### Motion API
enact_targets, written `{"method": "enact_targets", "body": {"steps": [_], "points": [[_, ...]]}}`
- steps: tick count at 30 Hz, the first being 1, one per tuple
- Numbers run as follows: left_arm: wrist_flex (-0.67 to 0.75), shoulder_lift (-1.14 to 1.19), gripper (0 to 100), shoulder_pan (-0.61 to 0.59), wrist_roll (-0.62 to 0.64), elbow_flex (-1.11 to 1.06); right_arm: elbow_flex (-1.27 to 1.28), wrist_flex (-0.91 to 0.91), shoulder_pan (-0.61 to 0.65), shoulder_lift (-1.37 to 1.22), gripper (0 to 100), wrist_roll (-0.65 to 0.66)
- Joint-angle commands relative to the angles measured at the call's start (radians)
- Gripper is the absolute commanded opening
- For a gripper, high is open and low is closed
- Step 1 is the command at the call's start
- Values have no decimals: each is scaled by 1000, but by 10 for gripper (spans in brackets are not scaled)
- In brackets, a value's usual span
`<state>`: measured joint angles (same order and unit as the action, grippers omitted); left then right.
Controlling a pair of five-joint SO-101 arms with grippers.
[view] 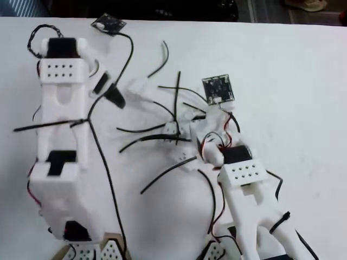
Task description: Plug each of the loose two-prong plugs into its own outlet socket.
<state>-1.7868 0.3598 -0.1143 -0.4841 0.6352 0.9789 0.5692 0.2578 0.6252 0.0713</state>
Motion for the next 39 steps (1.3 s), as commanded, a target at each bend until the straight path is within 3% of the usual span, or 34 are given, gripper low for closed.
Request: {"method": "enact_targets", "body": {"steps": [1, 13, 18, 22, 31, 39], "points": [[29, -251, 341, -8, 3, -201, -80, 87, -15, 21, 22, 86], [341, -816, 340, -91, 87, -957, -164, 341, -15, 21, 22, 328], [471, -1017, 340, -93, 87, -1270, -183, 449, -15, 21, 128, 410], [569, -1119, 340, -97, 89, -1479, -172, 460, -15, 21, 128, 545], [749, -1190, 340, -97, 89, -1741, -166, 441, -15, -170, 131, 735], [855, -1190, 340, -97, 89, -1849, -160, 291, -13, -341, 131, 770]]}}
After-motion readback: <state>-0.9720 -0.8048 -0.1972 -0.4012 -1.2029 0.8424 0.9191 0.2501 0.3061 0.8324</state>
